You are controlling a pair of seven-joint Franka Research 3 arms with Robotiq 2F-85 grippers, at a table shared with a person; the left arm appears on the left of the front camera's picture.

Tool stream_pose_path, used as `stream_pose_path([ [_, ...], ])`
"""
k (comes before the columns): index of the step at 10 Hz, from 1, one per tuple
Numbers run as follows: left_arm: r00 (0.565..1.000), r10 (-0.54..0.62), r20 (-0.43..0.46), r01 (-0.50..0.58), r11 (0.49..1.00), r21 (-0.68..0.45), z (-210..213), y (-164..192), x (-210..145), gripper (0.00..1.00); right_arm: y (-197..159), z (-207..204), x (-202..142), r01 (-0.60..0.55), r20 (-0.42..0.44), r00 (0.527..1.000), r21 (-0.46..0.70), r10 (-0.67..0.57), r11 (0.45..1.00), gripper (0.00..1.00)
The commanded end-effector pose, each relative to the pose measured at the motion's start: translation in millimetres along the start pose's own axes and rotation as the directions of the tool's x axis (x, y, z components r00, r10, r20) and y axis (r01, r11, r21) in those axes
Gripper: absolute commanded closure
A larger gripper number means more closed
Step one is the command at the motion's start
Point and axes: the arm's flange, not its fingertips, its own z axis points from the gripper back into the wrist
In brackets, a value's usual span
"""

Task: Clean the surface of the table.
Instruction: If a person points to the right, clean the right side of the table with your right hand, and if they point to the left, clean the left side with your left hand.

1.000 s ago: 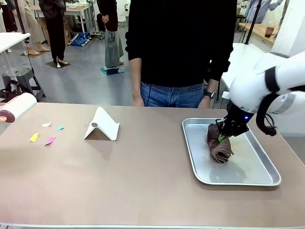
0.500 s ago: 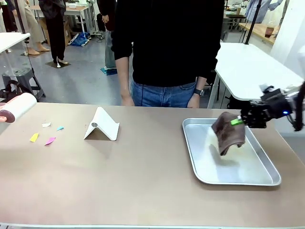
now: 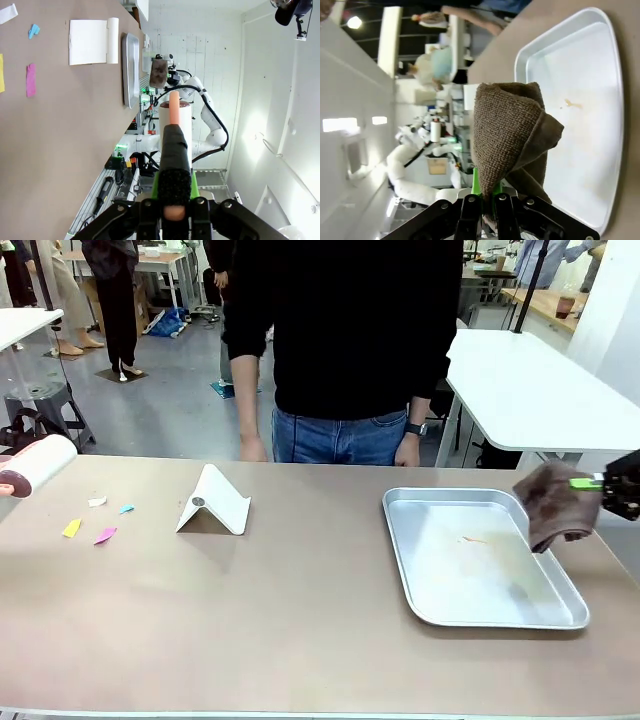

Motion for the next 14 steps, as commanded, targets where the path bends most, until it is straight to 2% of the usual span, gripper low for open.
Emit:
stream_pose_path([
  [1,1.0,-0.018,-0.007,0.018,1.0,-0.005,1.4,-2.7,-4.4,1.0,-27.4,24.3,5.6,-0.04,-0.005,0.999,0.117,0.041,0.992,0.93],
  [4,1.0,-0.018,-0.007,0.018,1.0,-0.005,1.4,-2.7,-4.4,1.0,-53.8,45.5,-7.5,-0.065,0.044,0.997,0.158,0.058,0.985,0.93],
  [7,1.0,-0.018,-0.007,0.018,1.0,-0.005,1.4,-2.7,-4.4,1.0,-55.6,49.3,-13.6,-0.072,0.086,0.994,0.138,0.061,0.988,0.93],
  [9,1.0,-0.018,-0.007,0.018,1.0,-0.005,1.4,-2.7,-4.4,1.0,-46.7,42.3,-10.9,-0.069,0.083,0.994,0.047,0.065,0.997,0.93],
  [11,1.0,-0.018,-0.007,0.018,1.0,-0.005,1.4,-2.7,-4.4,1.0,-26.4,19.7,-7.7,-0.089,0.066,0.993,-0.136,0.099,0.987,0.93],
  [13,1.0,-0.018,-0.007,0.018,1.0,-0.005,1.4,-2.7,-4.4,1.0,2.8,-18.3,-1.8,-0.153,0.017,0.986,-0.298,0.165,0.942,0.93],
  [14,1.0,-0.018,-0.007,0.018,1.0,-0.005,1.4,-2.7,-4.4,1.0,16.2,-37.8,1.1,-0.168,-0.012,0.984,-0.406,0.178,0.899,0.93],
])
